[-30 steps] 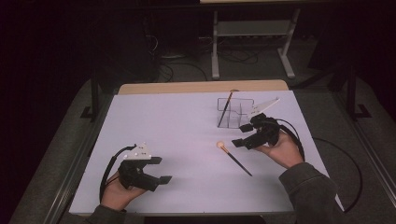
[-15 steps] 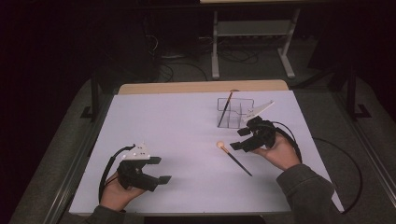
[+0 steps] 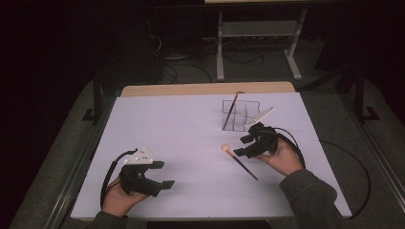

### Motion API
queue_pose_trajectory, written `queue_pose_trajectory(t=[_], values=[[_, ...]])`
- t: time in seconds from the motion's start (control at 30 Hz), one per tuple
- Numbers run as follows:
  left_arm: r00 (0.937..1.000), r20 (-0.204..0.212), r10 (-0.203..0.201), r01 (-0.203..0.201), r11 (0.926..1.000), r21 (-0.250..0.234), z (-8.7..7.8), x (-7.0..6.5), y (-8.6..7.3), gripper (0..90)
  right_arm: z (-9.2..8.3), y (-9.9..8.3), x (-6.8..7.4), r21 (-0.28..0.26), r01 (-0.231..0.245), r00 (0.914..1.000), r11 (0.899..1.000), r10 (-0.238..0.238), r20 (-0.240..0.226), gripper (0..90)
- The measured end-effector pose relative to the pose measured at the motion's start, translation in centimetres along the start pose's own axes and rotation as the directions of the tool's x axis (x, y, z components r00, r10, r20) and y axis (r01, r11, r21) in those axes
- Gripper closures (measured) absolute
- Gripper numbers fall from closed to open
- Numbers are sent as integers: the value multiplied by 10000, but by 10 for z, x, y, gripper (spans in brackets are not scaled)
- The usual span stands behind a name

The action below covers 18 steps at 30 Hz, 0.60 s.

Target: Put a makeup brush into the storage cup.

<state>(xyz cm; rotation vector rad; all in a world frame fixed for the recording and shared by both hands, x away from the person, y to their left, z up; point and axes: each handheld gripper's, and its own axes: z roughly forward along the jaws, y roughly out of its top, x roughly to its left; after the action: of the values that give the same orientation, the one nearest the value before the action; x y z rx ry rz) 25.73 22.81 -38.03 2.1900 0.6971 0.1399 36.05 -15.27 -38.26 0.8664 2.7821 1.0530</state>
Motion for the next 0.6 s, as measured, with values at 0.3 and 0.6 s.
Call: queue_pose_trajectory(t=[0.3, 0.6], values=[[9999, -71, -102, 102, 9999, -27, 2, 2, -2, 218, 12, -5, 0, 206, 81, 9999, 9998, -78, -126, 436], [10000, -28, 38, -38, 10000, 4, 1, 1, -1, 217, 16, -8, 1, 427, 125, 9999, 9990, -122, -58, 476]])
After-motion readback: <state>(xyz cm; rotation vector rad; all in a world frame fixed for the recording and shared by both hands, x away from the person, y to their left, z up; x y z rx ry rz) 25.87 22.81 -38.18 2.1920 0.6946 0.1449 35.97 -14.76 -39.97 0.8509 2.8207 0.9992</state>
